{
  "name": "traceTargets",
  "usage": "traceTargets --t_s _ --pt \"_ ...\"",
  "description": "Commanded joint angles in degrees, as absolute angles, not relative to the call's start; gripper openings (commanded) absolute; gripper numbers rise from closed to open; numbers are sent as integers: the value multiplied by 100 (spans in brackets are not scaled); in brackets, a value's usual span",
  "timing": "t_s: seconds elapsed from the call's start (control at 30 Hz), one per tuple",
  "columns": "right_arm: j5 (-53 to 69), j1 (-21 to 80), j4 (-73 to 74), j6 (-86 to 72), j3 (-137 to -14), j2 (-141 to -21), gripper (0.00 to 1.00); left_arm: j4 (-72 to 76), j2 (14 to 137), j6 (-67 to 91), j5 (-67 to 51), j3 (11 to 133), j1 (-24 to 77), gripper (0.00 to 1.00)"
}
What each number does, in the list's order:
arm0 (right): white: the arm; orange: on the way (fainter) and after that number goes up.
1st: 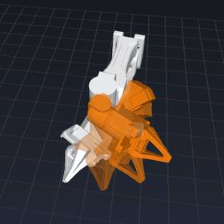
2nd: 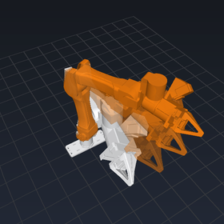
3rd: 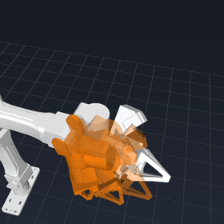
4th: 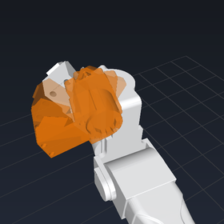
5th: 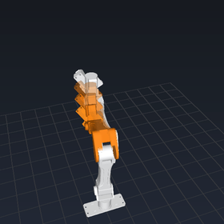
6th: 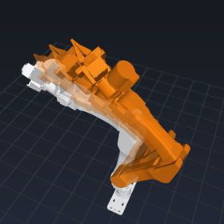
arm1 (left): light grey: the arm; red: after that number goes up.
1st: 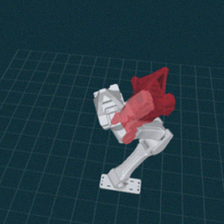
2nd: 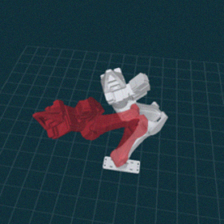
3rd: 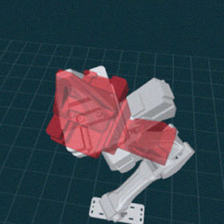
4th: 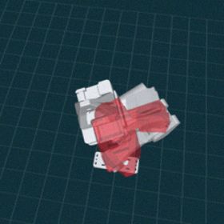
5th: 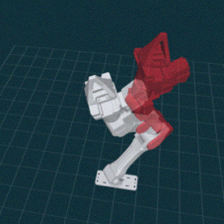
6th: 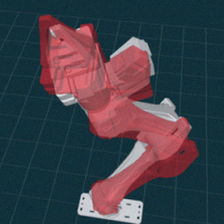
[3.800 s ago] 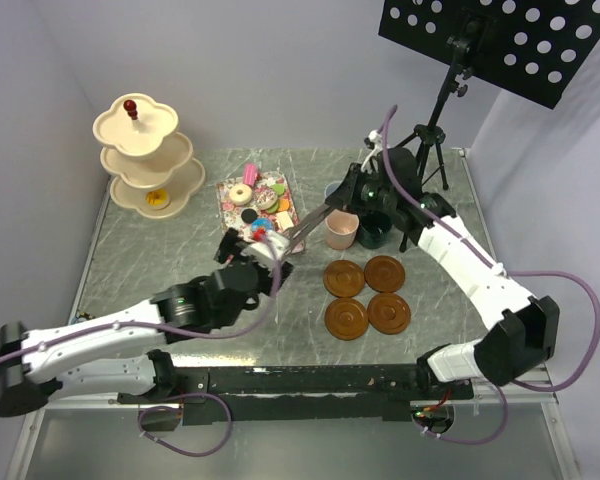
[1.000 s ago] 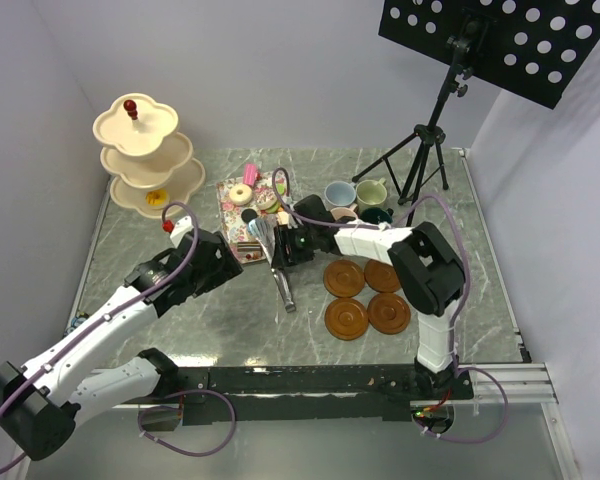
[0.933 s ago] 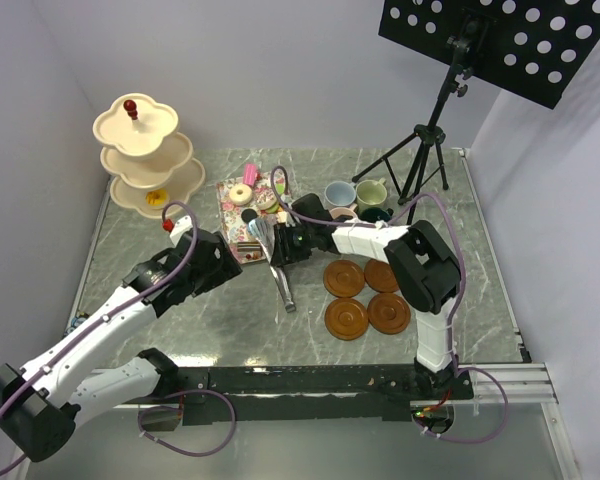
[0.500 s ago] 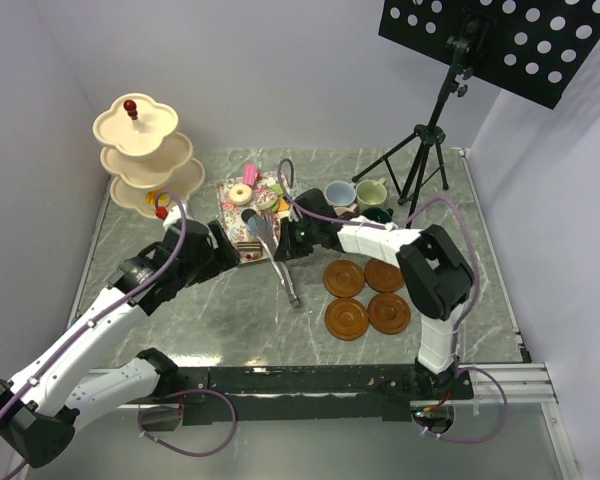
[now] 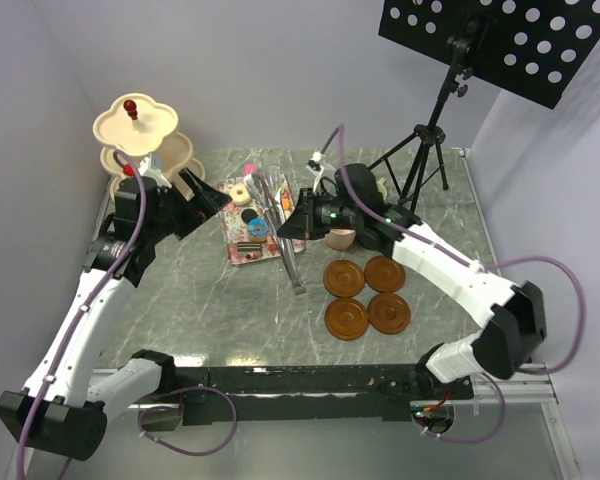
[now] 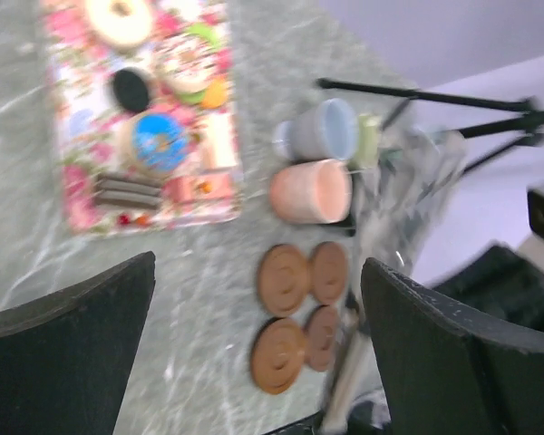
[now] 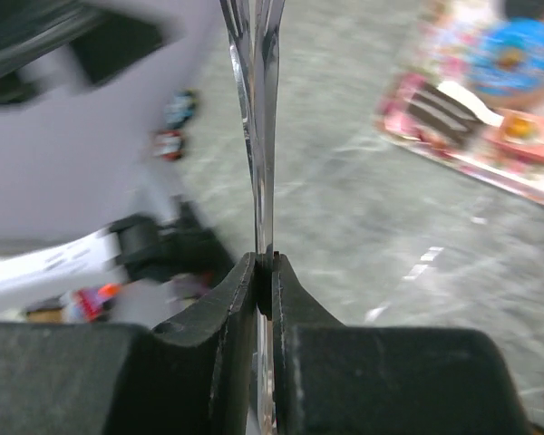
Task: Serve the afternoon tea
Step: Pick up the clamp from the tray.
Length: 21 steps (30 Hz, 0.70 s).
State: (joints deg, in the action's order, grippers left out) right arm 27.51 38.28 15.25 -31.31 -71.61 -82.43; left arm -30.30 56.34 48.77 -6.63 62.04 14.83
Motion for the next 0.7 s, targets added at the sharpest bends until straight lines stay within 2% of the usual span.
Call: traceTargets --t_s 0.0,0.17,0.27,0.3,0.37,0.43,0.67 --pt "3725 3788 1511 -3401 -7435 -7787 0 -1549 5783 4931 -2512 6363 1195 100" --pt "4279 3779 1740 -3401 -7664 -7804 0 -722 5818 5009 -3189 6162 1195 99" --pt "4412 3779 1828 -3366 -7717 -7848 0 -327 5818 5246 -3480 5960 1195 91" --pt "4421 3771 1863 -3358 -7734 -7857 0 -221 5810 5299 -3559 5898 1204 82" --pt "4377 3771 1811 -3418 -7700 -7814 0 -167 5783 5344 -3603 5819 1195 57" --pt "4359 3744 1609 -3585 -7603 -7735 0 -237 5748 5326 -3542 5748 1195 40" --pt "4447 3727 1327 -3744 -7611 -7717 0 -465 5792 5291 -3349 5678 1204 1"
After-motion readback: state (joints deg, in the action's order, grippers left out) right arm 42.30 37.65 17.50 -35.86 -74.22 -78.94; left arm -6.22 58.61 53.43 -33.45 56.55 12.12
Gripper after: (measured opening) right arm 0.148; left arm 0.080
